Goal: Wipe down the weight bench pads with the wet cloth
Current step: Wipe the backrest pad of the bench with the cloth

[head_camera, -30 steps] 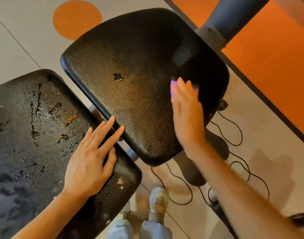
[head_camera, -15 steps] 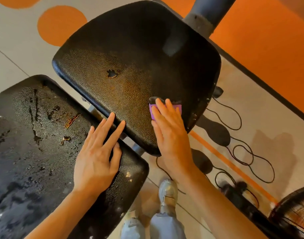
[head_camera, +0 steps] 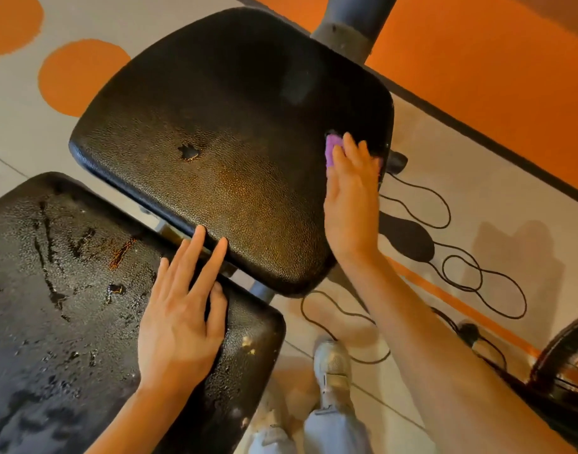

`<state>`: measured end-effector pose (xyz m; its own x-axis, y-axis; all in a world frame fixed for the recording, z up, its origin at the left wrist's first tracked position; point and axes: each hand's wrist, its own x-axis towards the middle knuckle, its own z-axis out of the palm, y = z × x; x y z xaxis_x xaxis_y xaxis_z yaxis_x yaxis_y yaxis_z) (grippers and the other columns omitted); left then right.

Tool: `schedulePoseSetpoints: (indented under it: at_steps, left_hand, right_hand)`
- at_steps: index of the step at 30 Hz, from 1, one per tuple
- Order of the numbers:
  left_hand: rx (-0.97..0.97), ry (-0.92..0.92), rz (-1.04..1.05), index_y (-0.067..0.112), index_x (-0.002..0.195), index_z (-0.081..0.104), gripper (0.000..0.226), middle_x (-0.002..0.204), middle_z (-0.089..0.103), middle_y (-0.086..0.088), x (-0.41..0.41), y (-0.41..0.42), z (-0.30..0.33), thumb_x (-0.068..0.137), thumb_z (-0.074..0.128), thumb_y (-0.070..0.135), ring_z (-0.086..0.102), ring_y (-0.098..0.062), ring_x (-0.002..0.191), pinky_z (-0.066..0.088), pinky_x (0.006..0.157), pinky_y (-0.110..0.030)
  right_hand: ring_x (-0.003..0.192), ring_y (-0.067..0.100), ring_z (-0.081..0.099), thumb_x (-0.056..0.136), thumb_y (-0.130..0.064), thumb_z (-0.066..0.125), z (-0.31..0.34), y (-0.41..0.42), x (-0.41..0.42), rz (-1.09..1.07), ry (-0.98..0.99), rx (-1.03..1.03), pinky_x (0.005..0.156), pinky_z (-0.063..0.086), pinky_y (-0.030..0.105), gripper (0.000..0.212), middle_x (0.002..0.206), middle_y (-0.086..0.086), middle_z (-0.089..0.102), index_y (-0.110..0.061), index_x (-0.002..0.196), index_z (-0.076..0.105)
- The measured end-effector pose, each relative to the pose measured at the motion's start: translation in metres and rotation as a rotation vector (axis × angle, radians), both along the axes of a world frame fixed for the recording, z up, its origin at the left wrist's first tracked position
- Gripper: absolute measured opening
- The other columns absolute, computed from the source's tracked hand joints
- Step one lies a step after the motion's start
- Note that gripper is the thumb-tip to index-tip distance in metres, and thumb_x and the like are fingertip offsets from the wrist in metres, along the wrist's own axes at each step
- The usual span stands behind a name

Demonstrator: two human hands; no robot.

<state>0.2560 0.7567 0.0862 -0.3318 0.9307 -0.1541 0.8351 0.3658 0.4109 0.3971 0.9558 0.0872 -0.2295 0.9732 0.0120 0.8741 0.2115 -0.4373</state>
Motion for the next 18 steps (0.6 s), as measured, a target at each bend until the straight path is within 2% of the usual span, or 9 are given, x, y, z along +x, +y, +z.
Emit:
schedulePoseSetpoints:
  at_steps: [4, 6, 9, 11, 12, 15, 17, 18]
  left_hand:
    - [-0.021, 0.004, 0.001, 0.03, 0.154, 0.028, 0.056, 0.165, 0.012, 0.008, -0.001, -0.001, 0.001, 0.098, 0.033, 0.031, 0.012, -0.011, 0.152, -0.004, 0.123, -0.025]
    - [-0.024, 0.001, -0.007, 0.031, 0.154, 0.026, 0.056, 0.165, 0.011, 0.009, -0.001, 0.0, 0.001, 0.098, 0.032, 0.031, 0.011, -0.011, 0.152, -0.005, 0.123, -0.024]
    - [-0.022, 0.0, -0.002, 0.033, 0.154, 0.025, 0.055, 0.164, 0.011, 0.01, -0.001, 0.001, 0.001, 0.099, 0.031, 0.033, 0.011, -0.011, 0.152, -0.005, 0.123, -0.024]
    - [-0.026, -0.003, -0.007, 0.035, 0.154, 0.025, 0.055, 0.164, 0.009, 0.012, -0.001, 0.001, 0.0, 0.099, 0.028, 0.035, 0.009, -0.009, 0.152, -0.005, 0.123, -0.023]
    - [-0.028, -0.013, -0.011, 0.036, 0.154, 0.025, 0.055, 0.164, 0.009, 0.013, -0.002, 0.002, 0.0, 0.098, 0.027, 0.036, 0.008, -0.008, 0.152, -0.005, 0.122, -0.023]
    - [-0.02, -0.069, 0.005, 0.037, 0.153, 0.025, 0.058, 0.164, 0.009, 0.017, -0.002, 0.003, 0.005, 0.096, 0.027, 0.042, 0.002, -0.006, 0.152, -0.006, 0.121, -0.022]
    - [0.012, -0.109, 0.002, 0.037, 0.154, 0.023, 0.059, 0.163, 0.009, 0.018, -0.001, 0.008, 0.011, 0.095, 0.028, 0.044, -0.002, -0.006, 0.152, -0.008, 0.121, -0.023]
    - [0.043, -0.119, -0.019, 0.037, 0.154, 0.023, 0.058, 0.163, 0.009, 0.018, 0.001, 0.013, 0.014, 0.096, 0.03, 0.042, -0.002, -0.007, 0.152, -0.008, 0.121, -0.022]
  right_hand:
    - [0.143, 0.027, 0.026, 0.084, -0.002, 0.062, 0.008, -0.121, 0.006, 0.226, 0.084, -0.025, 0.112, 0.032, 0.047, 0.059, 0.149, 0.008, 0.039, -0.009, 0.14, 0.042]
    - [0.141, 0.029, 0.031, 0.084, 0.001, 0.063, 0.001, -0.087, 0.014, 0.268, 0.094, 0.017, 0.11, 0.034, 0.05, 0.057, 0.147, 0.011, 0.042, -0.007, 0.138, 0.045]
    - [0.142, 0.03, 0.028, 0.099, -0.008, 0.042, -0.004, 0.004, 0.014, -0.026, 0.13, 0.043, 0.114, 0.024, 0.054, 0.036, 0.147, 0.013, 0.042, -0.006, 0.134, 0.051]
    - [0.143, 0.027, 0.026, 0.101, -0.012, 0.037, -0.008, -0.007, 0.007, -0.126, 0.182, 0.055, 0.116, 0.022, 0.053, 0.036, 0.148, 0.01, 0.041, -0.008, 0.133, 0.051]
    - [0.143, 0.026, 0.027, 0.099, -0.011, 0.039, -0.009, -0.039, 0.002, -0.087, 0.19, 0.079, 0.116, 0.023, 0.052, 0.037, 0.147, 0.009, 0.042, -0.009, 0.134, 0.051]
    - [0.142, 0.022, 0.028, 0.092, -0.014, 0.04, -0.004, -0.131, 0.001, 0.209, 0.147, 0.078, 0.117, 0.021, 0.044, 0.043, 0.145, 0.003, 0.046, -0.012, 0.132, 0.053]
    - [0.14, 0.022, 0.032, 0.093, -0.013, 0.042, -0.008, -0.109, 0.008, 0.247, 0.213, 0.07, 0.117, 0.023, 0.043, 0.041, 0.143, 0.004, 0.048, -0.011, 0.132, 0.053]
    - [0.14, 0.023, 0.033, 0.095, -0.011, 0.043, -0.009, -0.081, 0.008, 0.19, 0.268, 0.06, 0.117, 0.023, 0.044, 0.038, 0.142, 0.005, 0.05, -0.01, 0.131, 0.054]
